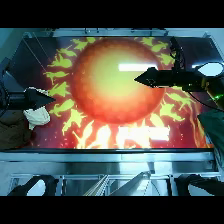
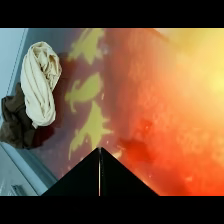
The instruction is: Fold the shirts.
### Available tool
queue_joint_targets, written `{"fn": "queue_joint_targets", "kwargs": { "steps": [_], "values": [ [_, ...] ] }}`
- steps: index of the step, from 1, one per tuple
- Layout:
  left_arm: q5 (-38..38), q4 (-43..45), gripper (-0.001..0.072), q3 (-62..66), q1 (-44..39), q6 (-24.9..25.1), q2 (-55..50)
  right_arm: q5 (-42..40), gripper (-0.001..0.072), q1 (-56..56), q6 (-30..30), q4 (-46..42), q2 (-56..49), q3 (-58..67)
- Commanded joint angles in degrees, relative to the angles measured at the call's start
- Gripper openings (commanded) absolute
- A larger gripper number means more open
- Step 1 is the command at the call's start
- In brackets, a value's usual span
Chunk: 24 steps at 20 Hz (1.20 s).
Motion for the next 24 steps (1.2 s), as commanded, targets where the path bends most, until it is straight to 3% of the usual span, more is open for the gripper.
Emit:
{"fn": "queue_joint_targets", "kwargs": {
  "steps": [1,5,7,8,9,10,13,15,24],
  "values": [
    [0.0,0.1,0.0016,0.0,0.0,0.0,0.0,0.0,0.0025,0.0,0.0,0.0,0.0,0.1],
    [-2.9,0.6,0.0014,0.5,0.0,0.1,0.0,0.0,0.0025,0.0,0.0,0.0,0.0,0.1],
    [-7.9,6.0,0.0029,4.0,0.0,0.1,0.0,0.0,0.0025,0.0,0.0,0.0,0.0,0.1],
    [-10.4,10.4,0.0295,6.8,0.0,0.1,-0.6,0.0,0.0026,0.0,0.0,0.0,0.0,0.1],
    [-12.6,15.5,0.0634,9.9,0.0,0.1,-1.8,0.0,0.0026,0.0,0.0,0.0,0.0,0.1],
    [-13.8,21.3,0.0720,13.0,0.0,-0.3,-3.5,0.0,0.0026,0.0,0.0,0.0,0.0,0.1],
    [-12.5,39.5,0.0720,21.4,0.0,-7.7,-10.8,0.0,0.0025,0.0,0.0,0.0,0.0,0.1],
    [-10.6,46.2,0.0720,24.4,0.0,-12.0,-16.1,0.0,0.0026,0.0,0.0,0.0,0.0,0.1],
    [-9.4,52.7,0.0720,24.8,0.1,-19.8,-37.3,0.0,0.0026,0.0,0.0,3.2,0.0,0.1]
  ]
}}
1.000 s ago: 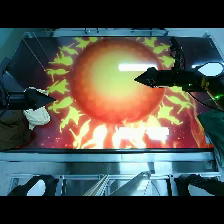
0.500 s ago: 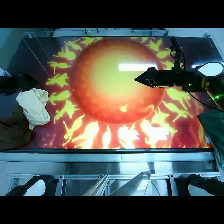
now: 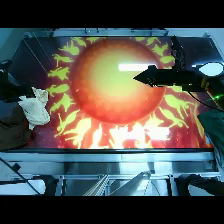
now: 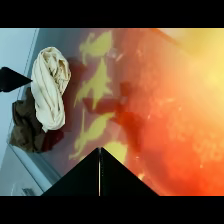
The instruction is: Fold the shirts.
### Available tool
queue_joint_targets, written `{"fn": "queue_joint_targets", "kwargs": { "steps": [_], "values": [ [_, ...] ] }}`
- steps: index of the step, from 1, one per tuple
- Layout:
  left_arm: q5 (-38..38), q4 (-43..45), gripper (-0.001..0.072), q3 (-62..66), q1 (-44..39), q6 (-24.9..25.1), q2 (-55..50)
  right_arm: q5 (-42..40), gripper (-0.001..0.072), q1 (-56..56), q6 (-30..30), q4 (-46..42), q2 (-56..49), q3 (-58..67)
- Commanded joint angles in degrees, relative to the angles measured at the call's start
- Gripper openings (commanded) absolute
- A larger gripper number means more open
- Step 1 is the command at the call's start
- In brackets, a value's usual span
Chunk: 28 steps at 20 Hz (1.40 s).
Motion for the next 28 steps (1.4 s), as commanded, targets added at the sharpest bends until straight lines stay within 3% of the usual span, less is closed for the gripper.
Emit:
{"fn": "queue_joint_targets", "kwargs": {
  "steps": [1,2,3,4,5,6,8,11,14,17,21,22,23,24,25,28],
  "values": [
    [1.6,5.6,0.0720,0.3,0.1,-4.1,-7.7,0.1,0.0025,0.1,0.0,0.7,0.0,0.1],
    [1.8,6.0,0.0720,0.3,0.0,-4.5,-8.9,0.1,0.0026,0.1,0.0,0.7,0.0,0.1],
    [1.8,6.0,0.0662,0.3,0.0,-4.7,-9.8,0.0,0.0026,0.1,0.0,0.7,0.0,0.1],
    [1.9,5.9,0.0446,0.4,0.0,-4.8,-10.4,0.1,0.0025,0.1,0.0,0.7,0.0,0.1],
    [2.0,5.7,0.0119,0.5,0.0,-4.9,-10.5,0.1,0.0025,0.1,0.0,0.7,0.0,0.1],
    [1.8,4.9,-0.0002,0.5,-0.1,-4.9,-10.3,0.1,0.0026,0.1,0.0,0.7,0.0,0.1],
    [0.6,0.2,0.0018,1.7,-0.9,-3.8,-9.0,0.0,0.0026,0.1,0.0,1.0,0.0,0.1],
    [2.3,-19.0,0.0019,7.4,-5.6,6.3,-5.7,0.1,0.0026,0.1,0.0,1.8,0.0,0.1],
    [8.3,-39.5,0.0019,14.8,-15.6,15.6,-2.9,0.3,0.0026,0.0,0.0,2.6,0.0,0.1],
    [10.3,-39.3,0.0021,20.1,-28.0,16.2,-3.4,1.3,0.0026,-1.5,0.0,2.6,0.0,0.1],
    [10.4,-39.0,0.0028,20.7,-40.7,16.2,-9.4,9.7,0.0027,-6.9,0.1,2.5,0.0,0.1],
    [10.4,-39.0,0.0121,20.7,-43.0,16.2,-11.3,12.4,0.0027,-8.4,0.1,2.5,0.0,0.1],
    [10.4,-39.0,0.0406,20.7,-45.1,16.2,-12.9,15.1,0.0073,-9.7,0.1,2.5,0.0,0.1],
    [10.7,-39.0,0.0707,20.8,-46.5,16.2,-14.2,17.8,0.0288,-11.2,0.1,2.5,0.0,0.1],
    [11.6,-38.9,0.0720,21.1,-47.2,15.9,-15.1,20.0,0.0381,-12.6,0.1,2.3,0.0,0.1],
    [18.7,-38.8,0.0720,24.9,-44.9,14.3,-16.1,24.1,0.0379,-17.4,1.7,-1.1,0.0,0.0]
  ]
}}
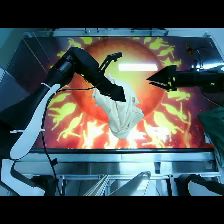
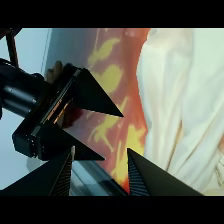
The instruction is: Fold the shirts.
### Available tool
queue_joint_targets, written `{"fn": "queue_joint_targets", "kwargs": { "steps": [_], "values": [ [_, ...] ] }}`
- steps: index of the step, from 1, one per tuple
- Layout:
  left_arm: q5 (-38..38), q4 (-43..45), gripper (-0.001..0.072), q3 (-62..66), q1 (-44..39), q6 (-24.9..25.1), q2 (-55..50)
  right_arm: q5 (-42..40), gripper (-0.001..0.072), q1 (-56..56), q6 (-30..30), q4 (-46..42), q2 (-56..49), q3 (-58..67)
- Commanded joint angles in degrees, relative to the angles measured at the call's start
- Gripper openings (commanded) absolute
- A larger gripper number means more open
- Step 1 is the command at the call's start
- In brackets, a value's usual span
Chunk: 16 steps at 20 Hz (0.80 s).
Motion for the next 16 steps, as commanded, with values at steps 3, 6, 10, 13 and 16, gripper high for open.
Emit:
{"fn": "queue_joint_targets", "kwargs": {
  "steps": [3,6,10,13,16],
  "values": [
    [12.9,2.1,0.0720,5.7,6.3,-4.9,-1.2,5.3,0.0384,-6.4,4.4,-15.5,0.0,-0.9],
    [10.8,6.2,0.0720,-2.0,14.6,-5.1,2.1,2.6,0.0388,-6.1,5.6,-22.9,0.0,-6.7],
    [0.2,1.7,0.0720,-14.8,25.9,-5.0,3.0,-7.0,0.0507,-4.2,5.6,-17.1,-0.1,-17.7],
    [-5.2,-3.5,0.0720,-17.6,28.6,-3.3,-1.1,-15.8,0.0529,2.1,4.5,-10.6,-2.4,-23.8],
    [-5.4,-6.5,0.0720,-13.1,26.8,-3.1,-8.1,-23.3,0.0528,10.6,3.6,-3.0,-8.2,-23.9]
  ]
}}
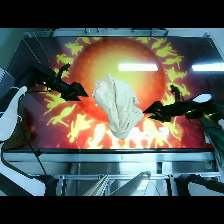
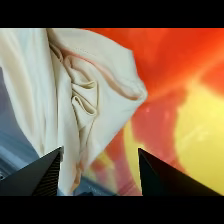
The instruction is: Fold the shirts.
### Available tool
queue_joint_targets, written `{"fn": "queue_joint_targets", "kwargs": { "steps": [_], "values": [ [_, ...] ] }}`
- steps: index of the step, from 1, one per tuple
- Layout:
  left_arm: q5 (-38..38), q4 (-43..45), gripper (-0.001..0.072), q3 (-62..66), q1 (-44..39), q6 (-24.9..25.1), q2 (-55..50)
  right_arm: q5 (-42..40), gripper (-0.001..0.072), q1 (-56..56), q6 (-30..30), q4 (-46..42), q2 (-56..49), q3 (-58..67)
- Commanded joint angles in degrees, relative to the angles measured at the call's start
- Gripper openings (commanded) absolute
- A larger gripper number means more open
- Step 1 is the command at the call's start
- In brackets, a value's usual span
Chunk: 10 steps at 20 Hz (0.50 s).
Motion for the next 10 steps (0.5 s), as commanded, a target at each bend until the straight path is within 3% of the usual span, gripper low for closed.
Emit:
{"fn": "queue_joint_targets", "kwargs": {
  "steps": [1,5,6,7,8,9,10],
  "values": [
    [-2.6,-4.8,0.0720,4.4,-0.8,0.7,-7.3,-10.5,0.0528,9.0,-4.0,11.9,-6.1,-1.6],
    [-2.8,-5.8,0.0718,17.4,-5.9,-1.1,-16.1,-11.5,0.0509,14.7,-11.7,26.6,-13.9,0.9],
    [-2.7,-5.8,0.0659,20.2,-7.1,-2.0,-18.1,-10.6,0.0394,15.1,-13.3,28.4,-15.0,1.4],
    [-2.4,-5.8,0.0410,22.9,-8.2,-3.2,-20.1,-8.8,0.0205,15.1,-15.4,29.7,-15.5,1.8],
    [-1.7,-5.8,-0.0008,25.1,-8.9,-3.6,-21.6,-6.8,0.0097,14.8,-16.9,30.7,-15.4,2.0],
    [-0.7,-5.8,0.0009,27.0,-9.6,-4.1,-22.7,-4.7,0.0086,14.4,-17.8,31.1,-14.8,2.2],
    [0.8,-5.8,0.0008,28.9,-10.2,-4.2,-23.3,-2.7,0.0026,13.6,-18.6,31.1,-13.6,2.3]
  ]
}}
